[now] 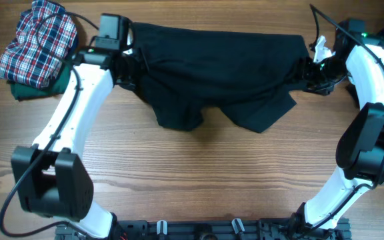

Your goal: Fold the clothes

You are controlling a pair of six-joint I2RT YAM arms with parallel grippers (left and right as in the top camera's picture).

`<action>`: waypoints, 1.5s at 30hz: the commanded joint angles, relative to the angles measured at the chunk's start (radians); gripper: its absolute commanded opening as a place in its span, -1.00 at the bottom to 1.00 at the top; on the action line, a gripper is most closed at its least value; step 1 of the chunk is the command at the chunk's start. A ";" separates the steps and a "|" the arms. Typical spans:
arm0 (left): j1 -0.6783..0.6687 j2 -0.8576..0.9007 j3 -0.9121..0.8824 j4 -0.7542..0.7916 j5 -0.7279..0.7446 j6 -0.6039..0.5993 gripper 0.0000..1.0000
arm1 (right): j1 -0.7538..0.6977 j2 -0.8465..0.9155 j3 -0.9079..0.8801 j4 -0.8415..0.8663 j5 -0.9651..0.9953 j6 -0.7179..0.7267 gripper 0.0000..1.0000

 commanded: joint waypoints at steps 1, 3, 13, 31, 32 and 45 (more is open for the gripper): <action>0.033 -0.038 0.019 0.003 -0.013 0.009 -0.92 | 0.010 -0.009 -0.073 0.076 -0.046 -0.006 0.42; 0.039 -0.046 0.019 0.004 -0.013 0.009 -0.92 | 0.018 -0.009 -0.114 0.138 -0.046 -0.007 0.36; 0.040 -0.117 0.020 0.055 -0.010 0.009 -0.92 | 0.050 -0.009 -0.206 0.364 -0.029 -0.002 -0.18; 0.040 -0.135 0.019 0.058 -0.010 0.009 -0.92 | 0.060 -0.009 -0.208 0.312 0.098 0.143 -0.31; 0.040 -0.135 0.019 0.055 -0.010 0.009 -0.92 | 0.060 -0.009 -0.208 0.312 0.098 0.145 -0.31; 0.040 -0.135 0.019 0.048 -0.010 0.009 -0.92 | 0.107 0.000 -0.208 0.331 0.146 0.189 -0.17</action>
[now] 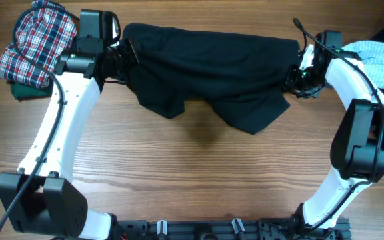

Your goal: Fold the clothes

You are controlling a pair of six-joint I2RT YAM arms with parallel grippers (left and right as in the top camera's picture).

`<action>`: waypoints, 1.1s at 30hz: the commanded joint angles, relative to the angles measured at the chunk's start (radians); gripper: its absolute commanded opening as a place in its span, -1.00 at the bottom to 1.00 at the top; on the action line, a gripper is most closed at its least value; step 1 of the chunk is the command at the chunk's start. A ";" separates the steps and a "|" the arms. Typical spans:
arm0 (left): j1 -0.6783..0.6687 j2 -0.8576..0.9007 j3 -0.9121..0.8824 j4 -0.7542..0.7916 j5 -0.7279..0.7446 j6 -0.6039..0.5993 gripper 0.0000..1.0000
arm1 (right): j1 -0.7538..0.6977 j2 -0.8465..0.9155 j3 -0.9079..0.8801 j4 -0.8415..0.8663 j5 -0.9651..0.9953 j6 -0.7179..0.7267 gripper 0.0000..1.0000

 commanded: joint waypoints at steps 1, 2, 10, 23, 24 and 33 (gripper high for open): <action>0.005 -0.024 0.019 0.003 -0.010 0.009 -0.92 | 0.031 0.004 -0.010 0.006 0.030 0.021 -0.17; 0.005 -0.024 0.019 0.003 -0.010 0.009 -0.92 | 0.037 0.008 -0.010 0.005 0.043 0.025 -0.15; 0.005 -0.024 0.019 -0.001 -0.011 0.009 -0.92 | 0.046 0.049 -0.010 0.007 0.154 0.074 -0.16; 0.005 -0.024 0.019 -0.005 -0.011 0.009 -0.92 | 0.047 0.074 -0.010 0.043 0.165 0.094 -0.14; 0.005 -0.024 0.019 -0.005 -0.011 0.009 -0.92 | 0.047 0.080 -0.010 0.041 0.150 0.094 -0.14; 0.005 -0.024 0.019 -0.005 -0.014 0.009 -0.92 | 0.085 0.100 -0.010 0.023 0.110 0.092 -0.24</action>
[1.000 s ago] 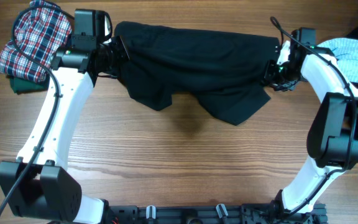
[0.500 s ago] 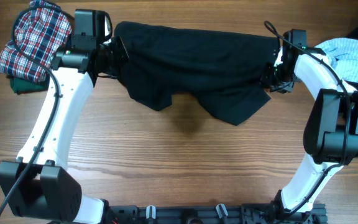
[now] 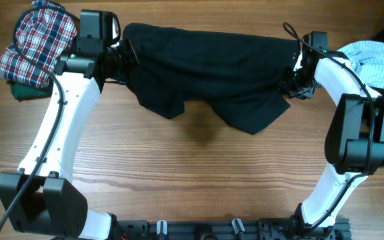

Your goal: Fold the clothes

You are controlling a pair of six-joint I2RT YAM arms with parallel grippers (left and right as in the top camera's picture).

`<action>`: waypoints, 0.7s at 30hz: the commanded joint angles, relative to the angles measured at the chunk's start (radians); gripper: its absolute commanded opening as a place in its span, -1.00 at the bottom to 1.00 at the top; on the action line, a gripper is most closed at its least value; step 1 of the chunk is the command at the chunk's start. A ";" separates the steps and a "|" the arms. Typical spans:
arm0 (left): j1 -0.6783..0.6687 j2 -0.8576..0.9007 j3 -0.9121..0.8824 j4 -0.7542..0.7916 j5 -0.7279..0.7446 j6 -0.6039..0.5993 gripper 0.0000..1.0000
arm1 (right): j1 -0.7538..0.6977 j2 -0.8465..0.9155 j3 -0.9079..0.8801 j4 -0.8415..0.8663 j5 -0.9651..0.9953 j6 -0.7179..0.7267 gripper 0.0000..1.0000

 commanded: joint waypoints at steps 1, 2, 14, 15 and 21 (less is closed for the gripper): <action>0.005 -0.024 0.019 0.003 -0.014 0.009 -0.92 | 0.034 0.047 -0.010 -0.013 -0.042 0.018 -0.32; 0.005 -0.024 0.019 0.003 -0.014 0.009 -0.92 | 0.036 0.047 -0.010 -0.015 -0.042 0.018 -0.43; 0.006 -0.024 0.019 0.011 -0.031 0.010 -0.92 | 0.030 0.039 0.003 -0.039 -0.034 0.014 -0.91; 0.006 -0.024 0.019 0.011 -0.043 0.010 -0.92 | 0.027 0.034 0.012 -0.045 -0.034 0.012 -0.91; 0.032 -0.024 0.019 0.018 -0.055 0.024 -0.92 | -0.033 -0.040 0.187 -0.150 -0.051 -0.096 -0.91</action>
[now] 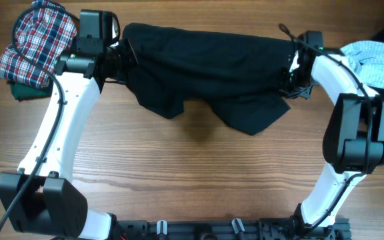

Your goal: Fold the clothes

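A black garment (209,70) hangs stretched across the far half of the table, its lower edge drooping in two lobes. My left gripper (127,63) is shut on its left edge, fingers buried in the cloth. At the right edge my right gripper (289,77) is shut on the fabric as well. The cloth sags between the two grips and its lower lobes touch or hang just above the wood.
A folded plaid shirt (37,40) lies on a green garment (35,88) at the far left. A light blue garment (379,61) sits at the far right, a dark one behind it. The wooden table (192,180) spreads toward the front edge.
The right gripper has shifted slightly to the left with the garment's right edge, slackening the cloth a little. The left arm and its grip look unchanged.
At first both grippers held the black garment's ends, set wider apart and nearer the front. Then both had moved farther back and inward, uncovering the light blue garment at the right. Since then the right gripper has moved a little more to the left.
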You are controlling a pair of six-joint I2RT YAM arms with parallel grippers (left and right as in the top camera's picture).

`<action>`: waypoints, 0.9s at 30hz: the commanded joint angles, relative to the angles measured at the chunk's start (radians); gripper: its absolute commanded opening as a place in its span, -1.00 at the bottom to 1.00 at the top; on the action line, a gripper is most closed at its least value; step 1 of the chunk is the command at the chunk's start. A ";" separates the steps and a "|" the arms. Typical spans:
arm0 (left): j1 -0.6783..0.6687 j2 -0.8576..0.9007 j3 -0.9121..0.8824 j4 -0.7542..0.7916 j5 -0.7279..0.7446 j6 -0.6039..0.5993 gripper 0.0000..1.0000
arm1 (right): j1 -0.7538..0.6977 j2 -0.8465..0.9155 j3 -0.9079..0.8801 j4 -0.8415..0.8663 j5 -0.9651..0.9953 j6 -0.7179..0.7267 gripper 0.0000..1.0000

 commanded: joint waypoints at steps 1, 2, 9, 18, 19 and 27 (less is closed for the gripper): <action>0.035 -0.024 0.019 0.012 -0.032 0.021 -0.92 | -0.052 -0.057 0.157 -0.049 -0.034 -0.111 -0.91; 0.046 -0.024 0.019 0.014 -0.027 0.021 -0.92 | -0.061 -0.068 0.193 -0.070 -0.033 -0.131 -0.92; 0.103 -0.024 0.019 0.040 -0.012 0.021 -0.92 | -0.102 -0.123 0.356 -0.157 -0.032 -0.235 -0.92; 0.134 -0.028 0.101 0.115 0.138 0.019 -0.92 | -0.111 -0.198 0.421 -0.160 -0.029 -0.333 -0.91; 0.131 -0.028 0.125 0.114 0.138 0.019 -0.92 | -0.111 -0.211 0.437 -0.161 -0.028 -0.334 -0.91; 0.132 -0.057 0.272 0.084 0.137 0.020 -0.92 | -0.111 -0.361 0.563 -0.130 0.011 -0.361 -0.91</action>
